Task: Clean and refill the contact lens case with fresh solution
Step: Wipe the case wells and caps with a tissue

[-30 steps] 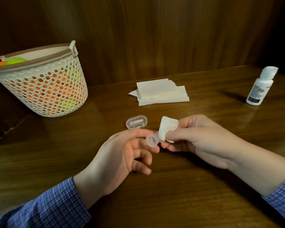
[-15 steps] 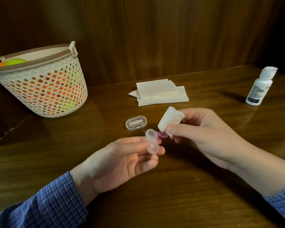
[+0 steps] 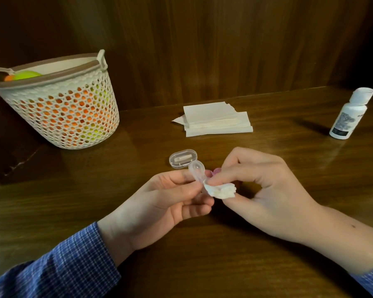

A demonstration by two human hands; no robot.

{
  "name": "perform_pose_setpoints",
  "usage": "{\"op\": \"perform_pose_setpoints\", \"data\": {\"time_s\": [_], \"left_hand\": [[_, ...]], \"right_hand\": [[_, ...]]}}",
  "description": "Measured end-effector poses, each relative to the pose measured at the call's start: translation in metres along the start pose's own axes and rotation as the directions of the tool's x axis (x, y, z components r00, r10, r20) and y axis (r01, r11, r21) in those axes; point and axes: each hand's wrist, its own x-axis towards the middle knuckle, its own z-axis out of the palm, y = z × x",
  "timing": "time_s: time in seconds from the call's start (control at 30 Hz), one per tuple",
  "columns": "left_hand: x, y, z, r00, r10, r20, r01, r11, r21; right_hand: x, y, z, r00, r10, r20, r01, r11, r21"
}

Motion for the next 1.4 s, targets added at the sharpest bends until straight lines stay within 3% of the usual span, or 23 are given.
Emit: {"op": "perform_pose_setpoints", "data": {"time_s": [0.47, 0.6, 0.7, 0.77, 0.87, 0.93, 1.13, 1.27, 1.4], "left_hand": [[0.001, -0.003, -0.005, 0.999, 0.048, 0.010, -0.049, 0.981, 0.189], [0.000, -0.004, -0.005, 0.999, 0.040, -0.003, -0.039, 0.981, 0.189], [0.000, -0.004, -0.004, 1.000, 0.024, 0.011, -0.026, 0.984, 0.176], [0.001, -0.002, -0.003, 0.999, 0.010, 0.038, -0.013, 0.995, 0.100], [0.002, 0.004, -0.004, 0.998, -0.002, 0.060, 0.001, 1.000, 0.015], [0.001, 0.005, -0.005, 0.998, -0.013, 0.067, 0.014, 1.000, -0.014], [0.002, 0.004, -0.005, 0.994, -0.039, 0.100, 0.041, 0.999, -0.022], [0.002, 0.002, -0.005, 0.999, -0.042, 0.023, 0.042, 0.999, -0.020], [0.003, 0.001, -0.004, 0.999, -0.024, -0.027, 0.024, 1.000, -0.009]], "right_hand": [[-0.004, -0.003, 0.002, 0.977, -0.017, 0.214, 0.023, 0.999, -0.026], [-0.001, -0.005, 0.001, 0.952, 0.123, 0.281, -0.158, 0.982, 0.106], [0.006, -0.003, -0.008, 0.885, 0.248, 0.394, -0.332, 0.929, 0.161], [0.010, -0.001, -0.015, 0.840, 0.329, 0.431, -0.492, 0.797, 0.350], [0.015, -0.003, -0.020, 0.726, 0.439, 0.529, -0.673, 0.298, 0.677], [0.016, -0.001, -0.019, 0.707, 0.449, 0.546, -0.671, 0.181, 0.719], [0.013, -0.002, -0.016, 0.787, 0.512, 0.345, -0.596, 0.485, 0.640], [0.011, -0.001, -0.014, 0.867, 0.484, 0.120, -0.485, 0.760, 0.432], [0.008, 0.000, -0.009, 0.909, 0.402, 0.109, -0.416, 0.862, 0.289]]}}
